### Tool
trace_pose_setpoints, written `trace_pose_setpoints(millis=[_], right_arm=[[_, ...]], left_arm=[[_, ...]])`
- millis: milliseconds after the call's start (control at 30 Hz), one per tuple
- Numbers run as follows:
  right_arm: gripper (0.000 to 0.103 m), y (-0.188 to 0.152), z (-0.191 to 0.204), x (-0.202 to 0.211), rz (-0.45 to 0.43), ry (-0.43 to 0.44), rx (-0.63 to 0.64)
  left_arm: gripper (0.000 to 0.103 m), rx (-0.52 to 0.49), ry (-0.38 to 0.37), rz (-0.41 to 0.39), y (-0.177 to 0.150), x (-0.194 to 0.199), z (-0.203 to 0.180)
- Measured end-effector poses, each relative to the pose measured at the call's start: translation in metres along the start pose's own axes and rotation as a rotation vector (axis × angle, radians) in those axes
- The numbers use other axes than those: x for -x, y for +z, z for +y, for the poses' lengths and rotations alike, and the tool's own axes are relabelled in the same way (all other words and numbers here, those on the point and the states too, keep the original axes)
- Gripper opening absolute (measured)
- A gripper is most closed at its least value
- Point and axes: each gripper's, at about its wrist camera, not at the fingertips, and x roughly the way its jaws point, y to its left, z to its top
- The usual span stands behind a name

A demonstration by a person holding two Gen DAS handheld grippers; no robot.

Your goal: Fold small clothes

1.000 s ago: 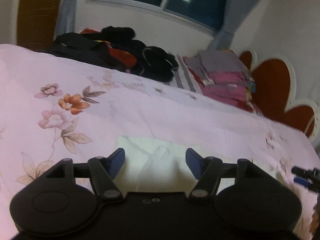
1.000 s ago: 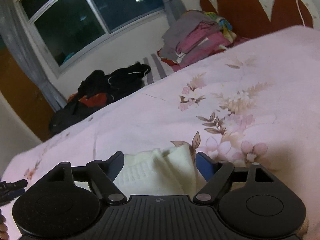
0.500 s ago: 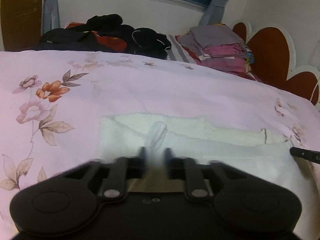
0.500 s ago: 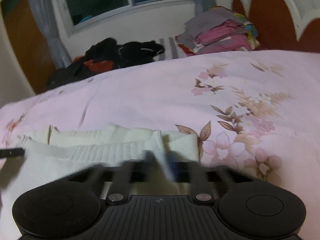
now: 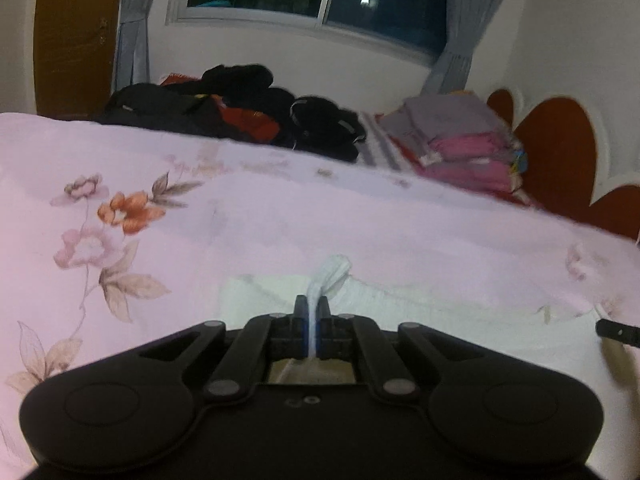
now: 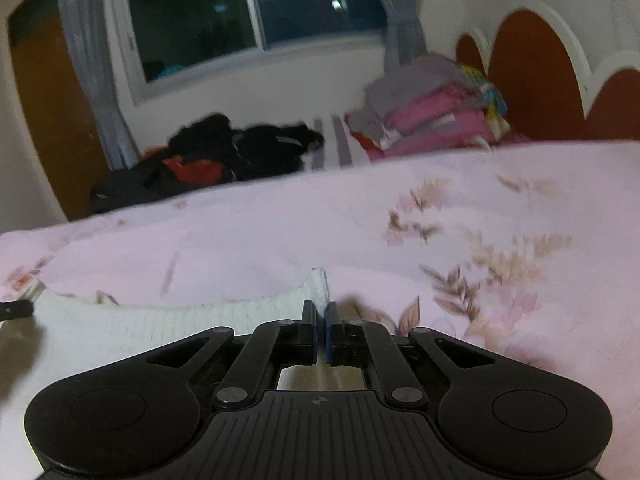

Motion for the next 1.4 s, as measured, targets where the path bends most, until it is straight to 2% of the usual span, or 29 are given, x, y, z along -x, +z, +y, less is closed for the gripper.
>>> trace_pose_setpoints(millis=[67, 167, 233, 267, 300, 333, 367, 400, 433, 533, 600, 633, 700, 833, 1000, 1100, 1233, 1300, 1400], right_arm=[[0.003, -0.007, -0.002, -0.011, 0.036, -0.014, 0.002], [0.003, -0.005, -0.004, -0.011, 0.036, -0.02, 0.007], [0.003, -0.002, -0.007, -0.004, 0.028, -0.017, -0.004], [0.004, -0.001, -0.008, 0.0, 0.022, -0.018, -0.009], [0.004, 0.0, -0.008, 0.006, 0.014, -0.02, -0.012], [0.014, 0.001, -0.007, 0.011, 0.008, -0.02, -0.014], [0.025, 0.001, -0.007, 0.017, 0.002, -0.026, -0.018], [0.051, 0.0, -0.004, 0.023, -0.008, -0.019, -0.018], [0.056, -0.001, -0.001, 0.028, -0.019, -0.01, -0.011], [0.056, -0.003, 0.014, 0.043, -0.04, -0.02, 0.033], [0.056, -0.005, 0.024, 0.051, -0.049, 0.016, 0.039], [0.056, -0.006, 0.031, 0.053, -0.043, 0.036, 0.046], [0.056, -0.015, 0.048, 0.053, -0.008, 0.088, 0.068], [0.056, -0.038, 0.083, 0.048, 0.051, 0.149, 0.136], [0.056, -0.061, 0.089, 0.037, 0.07, 0.082, 0.211], [0.056, -0.058, 0.083, 0.045, 0.066, 0.066, 0.158], [0.056, -0.07, 0.085, 0.047, 0.083, 0.037, 0.192], [0.056, -0.067, 0.083, 0.051, 0.086, 0.032, 0.162], [0.056, -0.065, 0.09, 0.063, 0.058, 0.041, 0.14]], left_arm=[[0.003, -0.013, 0.018, 0.017, -0.007, -0.005, 0.0], [0.008, -0.023, 0.028, 0.022, -0.007, -0.004, -0.001], [0.025, -0.028, 0.038, 0.032, -0.004, 0.0, 0.0], [0.028, -0.02, 0.044, 0.029, -0.003, 0.004, 0.002], [0.036, -0.012, 0.055, 0.027, -0.003, 0.008, 0.003], [0.045, -0.006, 0.066, 0.021, -0.003, 0.014, 0.005], [0.049, -0.006, 0.07, 0.009, -0.004, 0.021, 0.006], [0.05, -0.013, 0.068, -0.002, -0.005, 0.028, 0.007], [0.05, -0.027, 0.056, -0.011, -0.007, 0.036, 0.006], [0.051, -0.08, 0.022, -0.023, -0.014, 0.058, -0.003], [0.053, -0.114, -0.014, -0.028, -0.02, 0.067, -0.013], [0.057, -0.128, -0.029, -0.017, -0.024, 0.069, -0.02], [0.06, -0.138, -0.049, 0.007, -0.033, 0.068, -0.029], [0.059, -0.145, -0.019, 0.039, -0.048, 0.057, -0.034], [0.059, -0.157, 0.011, 0.047, -0.054, 0.056, -0.023], [0.059, -0.15, 0.011, 0.055, -0.054, 0.061, -0.019], [0.059, -0.175, 0.017, 0.062, -0.058, 0.065, -0.019], [0.059, -0.169, 0.019, 0.064, -0.058, 0.066, -0.018], [0.059, -0.163, 0.016, 0.076, -0.055, 0.069, -0.018]])
